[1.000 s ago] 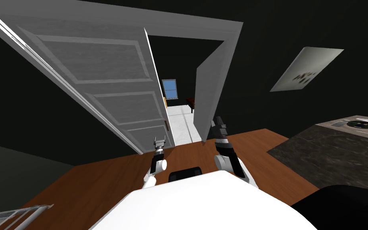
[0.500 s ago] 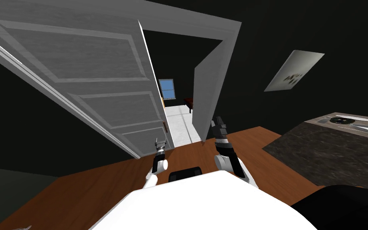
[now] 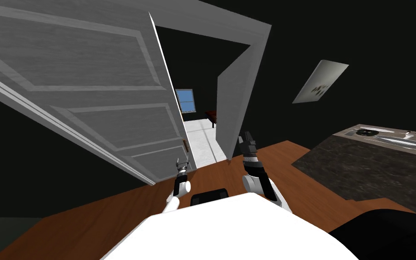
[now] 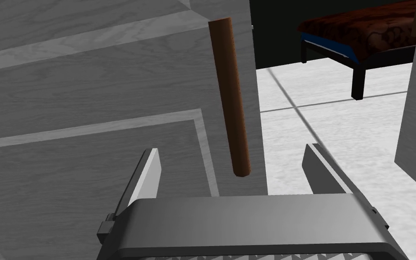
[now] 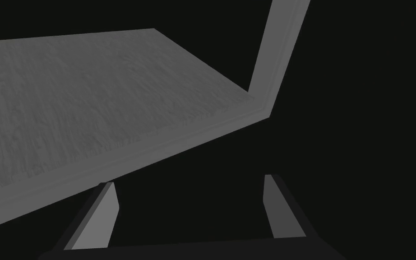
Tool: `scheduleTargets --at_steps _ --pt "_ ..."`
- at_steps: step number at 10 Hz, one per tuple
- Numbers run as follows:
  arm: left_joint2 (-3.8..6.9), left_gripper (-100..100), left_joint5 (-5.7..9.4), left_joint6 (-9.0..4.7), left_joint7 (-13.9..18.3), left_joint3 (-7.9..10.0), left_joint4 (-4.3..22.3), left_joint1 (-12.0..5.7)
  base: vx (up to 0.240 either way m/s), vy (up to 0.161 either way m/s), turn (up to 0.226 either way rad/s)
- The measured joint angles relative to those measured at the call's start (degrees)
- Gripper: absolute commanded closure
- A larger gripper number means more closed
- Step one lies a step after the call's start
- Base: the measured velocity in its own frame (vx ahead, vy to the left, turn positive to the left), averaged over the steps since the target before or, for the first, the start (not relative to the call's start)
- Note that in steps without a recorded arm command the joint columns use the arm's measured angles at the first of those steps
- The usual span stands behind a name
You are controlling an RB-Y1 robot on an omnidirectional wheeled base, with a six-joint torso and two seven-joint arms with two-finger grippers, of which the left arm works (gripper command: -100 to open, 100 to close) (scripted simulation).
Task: Push the door open
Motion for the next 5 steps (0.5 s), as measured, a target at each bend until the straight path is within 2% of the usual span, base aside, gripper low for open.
scheduleTargets --at_steps 1,2,3,5 --pt "-0.10 -100 0.56 0.08 0.66 -0.13 0.44 -0.09 0.042 0.042 -0.047" --pt "-0.09 -100 0.80 -0.26 1.34 -0.24 1.85 -0.78 0.027 0.029 -0.052" --pt "-0.24 -100 1.10 -0.80 2.06 -0.35 3.48 -1.55 0.048 0.055 -0.144" --pt "-0.55 -100 2.25 -1.53 4.06 -0.79 6.34 -2.52 0.064 0.059 -0.090"
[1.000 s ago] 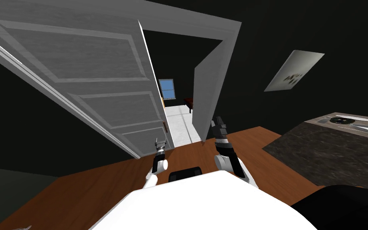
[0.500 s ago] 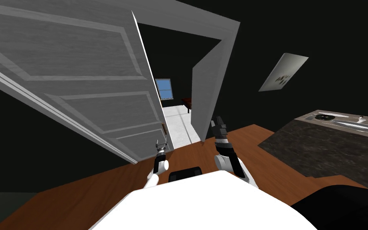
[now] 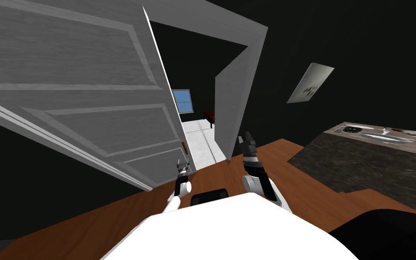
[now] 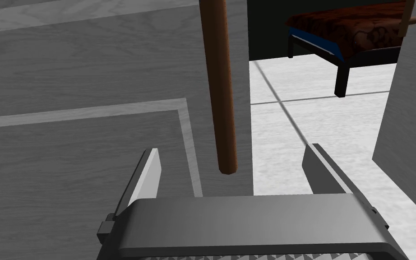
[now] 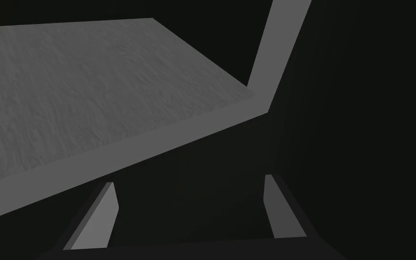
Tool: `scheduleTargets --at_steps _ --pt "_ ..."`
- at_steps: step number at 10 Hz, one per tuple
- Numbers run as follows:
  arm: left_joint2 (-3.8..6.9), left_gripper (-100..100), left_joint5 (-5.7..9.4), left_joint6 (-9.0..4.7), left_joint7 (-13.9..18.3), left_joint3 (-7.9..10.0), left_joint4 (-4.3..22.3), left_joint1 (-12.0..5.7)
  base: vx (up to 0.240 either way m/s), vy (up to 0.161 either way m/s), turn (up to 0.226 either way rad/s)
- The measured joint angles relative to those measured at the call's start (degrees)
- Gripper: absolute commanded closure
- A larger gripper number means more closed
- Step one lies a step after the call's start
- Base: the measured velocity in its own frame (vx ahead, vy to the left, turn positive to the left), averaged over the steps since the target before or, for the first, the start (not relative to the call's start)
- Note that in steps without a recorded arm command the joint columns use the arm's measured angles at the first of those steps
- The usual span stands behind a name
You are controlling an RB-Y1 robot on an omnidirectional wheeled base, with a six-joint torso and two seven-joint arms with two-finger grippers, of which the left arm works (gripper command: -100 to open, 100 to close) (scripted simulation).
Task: Push the door open
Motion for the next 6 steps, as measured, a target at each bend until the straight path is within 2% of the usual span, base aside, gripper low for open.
scheduleTargets --at_steps 3,6 --pt "-0.31 -100 1.38 -0.86 2.60 -0.47 3.94 -1.62 0.059 0.061 -0.089" --pt "-0.70 -100 2.51 -1.35 4.45 -0.83 6.67 -2.71 0.035 0.039 -0.040"
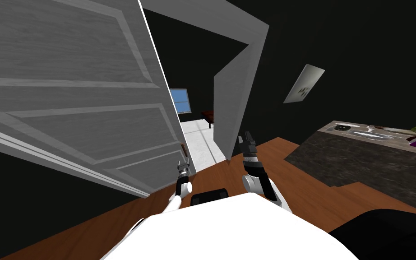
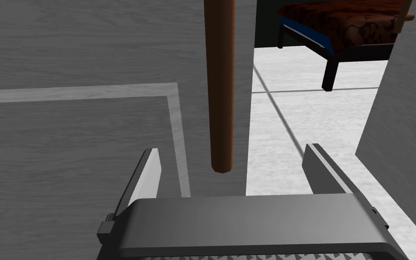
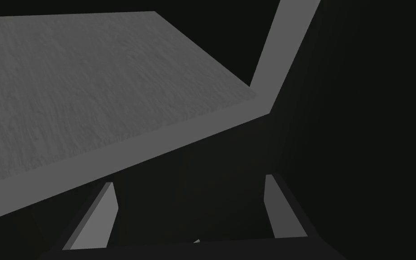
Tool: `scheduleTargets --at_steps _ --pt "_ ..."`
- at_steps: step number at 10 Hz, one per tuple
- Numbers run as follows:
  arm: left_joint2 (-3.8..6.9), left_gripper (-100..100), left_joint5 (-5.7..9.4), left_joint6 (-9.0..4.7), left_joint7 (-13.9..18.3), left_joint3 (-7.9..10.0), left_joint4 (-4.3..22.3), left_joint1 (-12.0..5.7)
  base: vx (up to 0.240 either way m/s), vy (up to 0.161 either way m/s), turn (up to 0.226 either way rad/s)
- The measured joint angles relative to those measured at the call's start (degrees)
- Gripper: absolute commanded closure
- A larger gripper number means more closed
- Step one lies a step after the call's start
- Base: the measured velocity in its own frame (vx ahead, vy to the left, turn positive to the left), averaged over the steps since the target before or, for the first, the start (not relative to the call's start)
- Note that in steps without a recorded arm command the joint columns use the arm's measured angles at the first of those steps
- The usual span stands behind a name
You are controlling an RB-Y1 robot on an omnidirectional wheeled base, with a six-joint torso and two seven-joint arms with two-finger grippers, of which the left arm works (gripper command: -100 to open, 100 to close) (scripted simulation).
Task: Push the door open
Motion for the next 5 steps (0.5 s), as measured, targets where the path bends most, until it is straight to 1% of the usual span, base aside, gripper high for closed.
scheduleTargets --at_steps 1,2,4,5 --pt "-0.02 -100 0.03 -0.11 0.16 -0.02 0.16 -0.06 0.130 0.037 -0.025" --pt "0.33 -100 0.10 0.05 0.10 0.07 -0.15 0.13 0.197 0.055 -0.032" --pt "0.83 -100 0.24 0.04 0.22 0.22 0.00 0.05 0.203 0.027 -0.023" --pt "1.00 -100 0.30 -0.10 0.45 0.27 0.58 -0.26 0.201 0.043 -0.025"
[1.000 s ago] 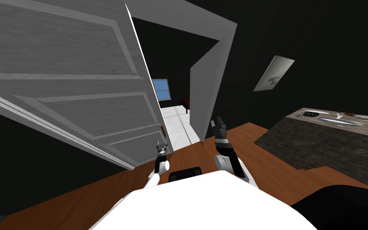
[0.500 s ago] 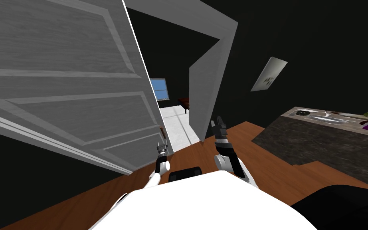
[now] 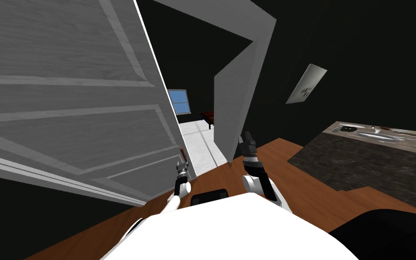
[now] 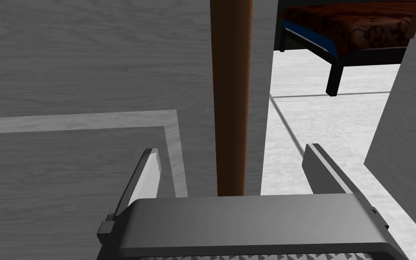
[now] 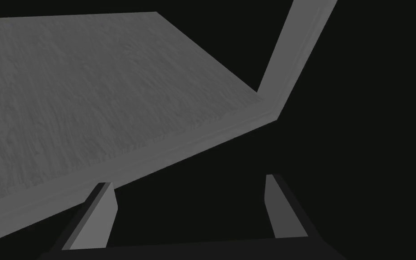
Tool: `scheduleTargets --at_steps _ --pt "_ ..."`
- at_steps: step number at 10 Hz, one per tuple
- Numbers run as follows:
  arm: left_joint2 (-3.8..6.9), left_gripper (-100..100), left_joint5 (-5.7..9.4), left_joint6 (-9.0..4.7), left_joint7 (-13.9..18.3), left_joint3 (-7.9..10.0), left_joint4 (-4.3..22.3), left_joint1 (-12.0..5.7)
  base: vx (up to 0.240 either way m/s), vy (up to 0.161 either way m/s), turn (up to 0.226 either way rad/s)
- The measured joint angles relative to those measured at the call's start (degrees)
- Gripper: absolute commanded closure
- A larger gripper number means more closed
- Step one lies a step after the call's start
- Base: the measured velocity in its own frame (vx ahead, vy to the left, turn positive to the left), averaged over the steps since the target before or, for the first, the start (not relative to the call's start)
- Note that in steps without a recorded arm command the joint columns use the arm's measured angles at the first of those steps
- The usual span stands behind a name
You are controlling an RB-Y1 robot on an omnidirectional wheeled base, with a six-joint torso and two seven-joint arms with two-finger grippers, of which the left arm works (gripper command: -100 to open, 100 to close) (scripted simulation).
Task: Push the door open
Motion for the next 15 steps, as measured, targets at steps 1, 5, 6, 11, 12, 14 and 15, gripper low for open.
scheduleTargets --at_steps 1,5,6,11,12,14,15 --pt "0.08 -100 0.07 0.00 0.06 0.08 -0.12 0.09 0.195 0.036 -0.027" --pt "0.02 100 0.28 0.07 0.23 0.31 0.02 -0.01 0.112 0.026 -0.011" --pt "0.03 100 0.28 0.06 0.23 0.30 0.02 -0.02 -0.028 -0.007 -0.011" --pt "0.10 100 0.31 0.20 0.26 0.36 -0.01 -0.17 0.019 0.000 -0.010" --pt "0.02 100 0.28 0.03 0.39 0.94 0.99 -0.35 0.141 0.021 -0.033" --pt "-0.14 100 0.36 0.62 -0.61 2.38 -0.24 0.66 0.192 0.004 -0.035" --pt "-0.12 100 0.39 0.80 -1.34 3.43 -1.40 1.26 0.198 -0.005 -0.042"
